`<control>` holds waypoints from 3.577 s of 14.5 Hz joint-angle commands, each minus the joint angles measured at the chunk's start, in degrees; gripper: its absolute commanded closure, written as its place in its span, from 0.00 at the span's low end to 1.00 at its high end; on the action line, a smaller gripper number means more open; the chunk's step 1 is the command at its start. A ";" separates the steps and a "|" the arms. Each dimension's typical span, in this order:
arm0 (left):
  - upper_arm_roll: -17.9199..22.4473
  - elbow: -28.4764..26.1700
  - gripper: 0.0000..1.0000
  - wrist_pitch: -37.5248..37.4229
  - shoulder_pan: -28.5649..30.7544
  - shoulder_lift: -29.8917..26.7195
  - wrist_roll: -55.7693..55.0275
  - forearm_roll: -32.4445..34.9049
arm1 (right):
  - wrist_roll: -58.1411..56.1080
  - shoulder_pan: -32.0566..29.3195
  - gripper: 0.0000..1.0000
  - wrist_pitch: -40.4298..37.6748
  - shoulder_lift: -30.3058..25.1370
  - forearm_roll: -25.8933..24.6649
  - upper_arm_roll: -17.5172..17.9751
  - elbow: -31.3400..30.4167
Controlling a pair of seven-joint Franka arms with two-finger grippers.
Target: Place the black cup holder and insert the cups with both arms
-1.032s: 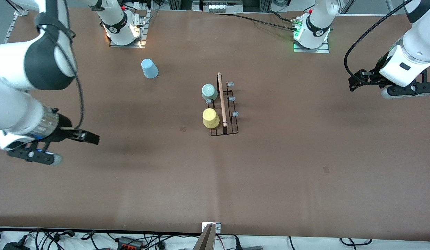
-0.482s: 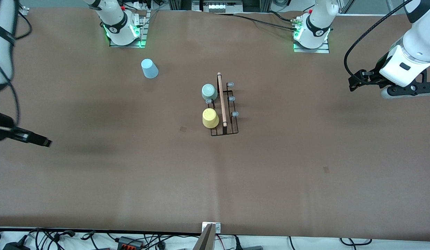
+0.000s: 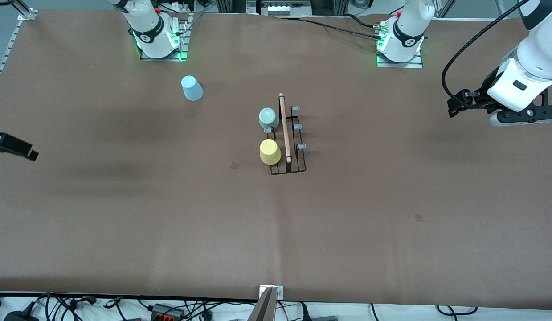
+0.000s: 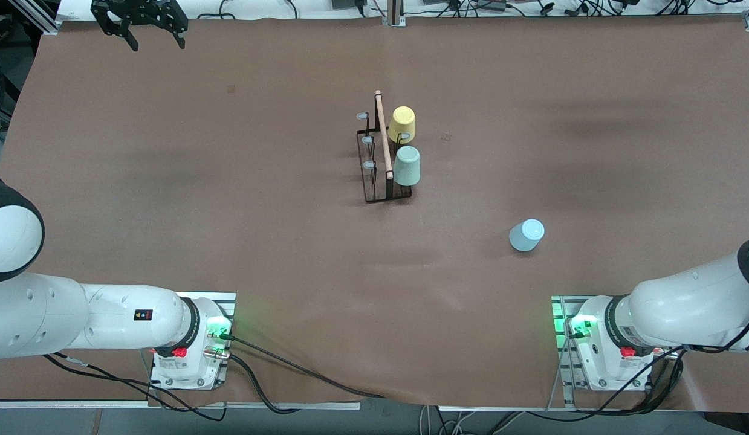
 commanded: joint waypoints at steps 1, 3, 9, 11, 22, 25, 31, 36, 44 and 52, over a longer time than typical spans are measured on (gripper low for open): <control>-0.01 0.59 0.00 -0.46 0.05 -0.24 0.79 -0.81 | -1.44 -0.80 0.00 0.65 -3.93 -1.45 1.37 -6.07; -0.01 0.59 0.00 -0.46 0.05 -0.24 0.79 -0.81 | -1.44 -0.45 0.00 5.81 -8.83 -2.59 1.45 -14.75; -0.01 0.59 0.00 -0.46 0.05 -0.24 0.88 -0.81 | -3.45 -0.71 0.00 9.27 -14.49 -2.51 1.45 -22.72; -0.01 0.59 0.00 -0.46 0.05 -0.24 0.88 -0.81 | -5.04 -0.80 0.00 7.61 -14.49 -2.69 1.11 -22.01; -0.01 0.59 0.00 -0.46 0.05 -0.24 1.06 -0.81 | -4.08 -0.71 0.00 11.03 -12.55 -1.81 1.45 -20.34; 0.08 0.59 0.00 -0.46 0.14 -0.24 0.97 -0.81 | -3.91 0.16 0.00 11.03 -11.77 -1.63 1.28 -20.34; -0.01 0.59 0.00 -0.46 0.14 -0.24 1.06 -0.81 | -3.82 0.52 0.00 10.59 -12.11 -1.81 1.01 -19.63; -0.01 0.59 0.00 -0.46 0.14 -0.24 1.06 -0.81 | -3.82 0.87 0.00 9.10 -13.16 -1.98 1.10 -19.98; 0.08 0.59 0.00 -0.46 0.23 -0.15 1.23 -0.81 | -3.82 0.87 0.00 7.78 -13.26 -1.72 1.10 -19.98; 0.08 0.59 0.00 -0.46 0.58 -0.15 1.32 -0.81 | -4.70 0.96 0.00 7.60 -13.79 -1.81 1.10 -20.42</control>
